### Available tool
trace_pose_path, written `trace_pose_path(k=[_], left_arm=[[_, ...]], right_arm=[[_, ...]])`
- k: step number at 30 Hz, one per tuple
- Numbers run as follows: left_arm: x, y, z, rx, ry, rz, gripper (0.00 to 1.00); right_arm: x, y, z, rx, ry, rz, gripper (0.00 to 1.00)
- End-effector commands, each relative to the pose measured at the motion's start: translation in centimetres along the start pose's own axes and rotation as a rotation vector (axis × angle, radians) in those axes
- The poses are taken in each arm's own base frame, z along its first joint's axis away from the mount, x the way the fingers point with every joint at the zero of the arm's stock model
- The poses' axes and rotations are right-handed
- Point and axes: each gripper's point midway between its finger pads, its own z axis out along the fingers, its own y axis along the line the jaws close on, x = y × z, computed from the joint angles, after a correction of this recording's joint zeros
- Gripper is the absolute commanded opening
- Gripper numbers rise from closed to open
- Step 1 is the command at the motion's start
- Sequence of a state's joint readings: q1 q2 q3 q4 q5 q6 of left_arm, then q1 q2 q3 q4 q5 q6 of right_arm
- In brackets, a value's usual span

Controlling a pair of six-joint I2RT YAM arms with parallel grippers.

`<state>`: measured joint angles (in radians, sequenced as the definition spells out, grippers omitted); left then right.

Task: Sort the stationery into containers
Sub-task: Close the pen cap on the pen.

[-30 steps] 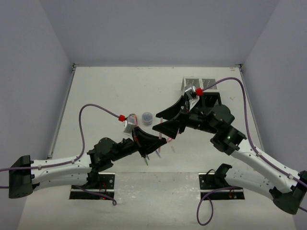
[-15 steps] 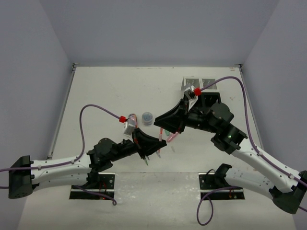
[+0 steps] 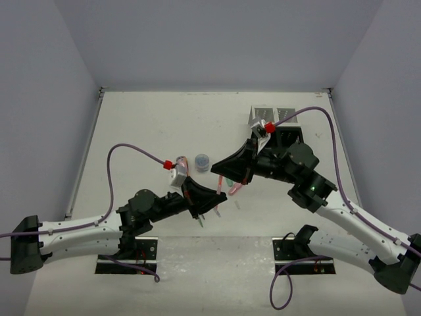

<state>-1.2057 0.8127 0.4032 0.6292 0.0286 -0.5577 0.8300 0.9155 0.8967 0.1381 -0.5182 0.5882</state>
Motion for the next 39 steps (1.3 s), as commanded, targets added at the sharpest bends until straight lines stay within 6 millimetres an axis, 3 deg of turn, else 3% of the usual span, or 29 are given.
trace_pose_path(k=[1,8,20,28,30,33,35,36,37,39], left_arm=[[-7.0,-2.3,0.8,0.026,-0.157,0.163,0.0],[-10.9,-3.8,1.3,0.042,-0.254,0.253,0.0],[-15.4,-6.2,1.0,0.086,-0.383,0.217,0.0],[-18.3,-7.1,0.0,0.085,-0.471,0.199,0.0],[-17.7,-7.0,0.6,0.078,-0.43,0.22,0.0],[-15.3,-6.6,1.9,0.098,-0.338,0.27,0.0],[-12.4,-6.2,2.3,0.136,-0.27,0.287,0.0],[-11.4,-6.2,2.4,0.159,-0.245,0.289,0.0],[-10.4,-6.0,2.5,0.166,-0.217,0.285,0.0],[-8.5,-5.1,2.9,0.148,-0.154,0.275,0.0]], right_arm=[[3.6,-1.4,0.0,-0.001,0.086,0.046,0.0],[7.3,-2.8,-0.6,0.004,0.122,0.114,0.0],[12.7,-6.3,-1.3,0.077,0.189,0.157,0.0],[15.3,-7.0,-1.3,0.073,0.235,0.211,0.0],[15.8,-7.1,-1.3,0.072,0.247,0.228,0.0],[14.6,-5.7,-1.2,0.029,0.246,0.215,0.0],[12.1,-4.9,-1.0,0.047,0.206,0.174,0.09],[11.3,-5.1,-1.4,0.087,0.188,0.153,0.24],[10.4,-5.5,-1.6,0.133,0.169,0.13,0.3],[7.7,-4.9,-2.0,0.17,0.115,0.077,0.37]])
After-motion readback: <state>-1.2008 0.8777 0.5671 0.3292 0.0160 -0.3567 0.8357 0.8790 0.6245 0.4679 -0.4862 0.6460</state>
